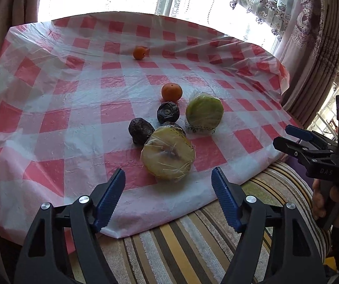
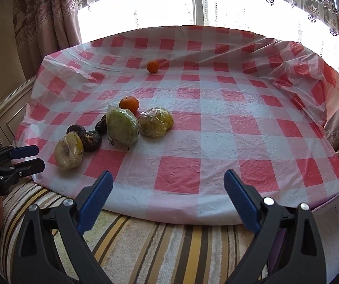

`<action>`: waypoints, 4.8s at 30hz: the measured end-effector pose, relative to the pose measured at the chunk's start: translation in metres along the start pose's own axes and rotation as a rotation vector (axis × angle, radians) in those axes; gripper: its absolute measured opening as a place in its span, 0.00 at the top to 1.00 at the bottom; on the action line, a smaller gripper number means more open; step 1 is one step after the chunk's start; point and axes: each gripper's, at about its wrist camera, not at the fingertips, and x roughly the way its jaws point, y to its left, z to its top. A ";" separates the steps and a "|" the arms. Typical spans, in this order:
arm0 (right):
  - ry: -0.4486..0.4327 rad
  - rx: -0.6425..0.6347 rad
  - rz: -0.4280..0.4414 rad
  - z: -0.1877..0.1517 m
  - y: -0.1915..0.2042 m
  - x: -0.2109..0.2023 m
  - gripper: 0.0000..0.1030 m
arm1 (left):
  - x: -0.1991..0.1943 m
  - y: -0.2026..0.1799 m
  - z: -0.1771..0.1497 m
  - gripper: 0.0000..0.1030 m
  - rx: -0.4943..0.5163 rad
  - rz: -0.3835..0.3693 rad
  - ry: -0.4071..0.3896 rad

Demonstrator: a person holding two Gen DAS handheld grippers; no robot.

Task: Organize fruits
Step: 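Move both open tools back over the fruits on the table, then grasp the wrapped halved pear with the left tool while the right tool grasps the yellow grapefruit, then carry the pear and grapefruit into the white box and release both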

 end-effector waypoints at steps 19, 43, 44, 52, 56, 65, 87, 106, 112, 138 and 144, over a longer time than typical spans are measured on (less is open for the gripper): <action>0.023 -0.049 0.026 0.027 0.022 0.037 0.08 | 0.046 -0.024 0.017 0.20 0.106 0.115 0.112; 0.220 0.173 0.044 0.092 -0.010 0.144 0.14 | 0.056 -0.026 0.017 0.40 0.107 0.180 0.101; 0.226 0.170 0.051 0.093 -0.007 0.146 0.14 | 0.056 -0.026 0.017 0.40 0.105 0.179 0.101; 0.297 0.159 0.107 0.099 -0.004 0.157 0.18 | 0.056 -0.026 0.016 0.40 0.104 0.179 0.099; 0.303 0.178 0.169 0.095 -0.007 0.159 0.25 | 0.052 -0.023 0.017 0.40 0.082 0.177 0.086; 0.289 0.093 0.127 0.095 -0.004 0.153 0.41 | 0.049 -0.024 0.016 0.40 0.079 0.174 0.082; 0.203 -0.121 -0.127 0.062 0.004 0.128 0.37 | 0.046 -0.024 0.015 0.40 0.075 0.159 0.068; 0.121 -0.053 -0.116 0.028 -0.008 0.053 0.37 | 0.026 -0.040 0.021 0.40 0.099 0.146 0.038; 0.115 -0.038 -0.108 0.016 -0.015 0.034 0.37 | 0.018 -0.049 0.025 0.40 0.124 0.142 0.027; 0.103 0.058 -0.181 -0.029 -0.084 -0.032 0.37 | 0.015 -0.130 0.047 0.40 0.328 0.053 0.038; 0.106 0.097 -0.222 -0.043 -0.111 -0.047 0.37 | 0.025 -0.172 0.049 0.40 0.430 -0.011 0.073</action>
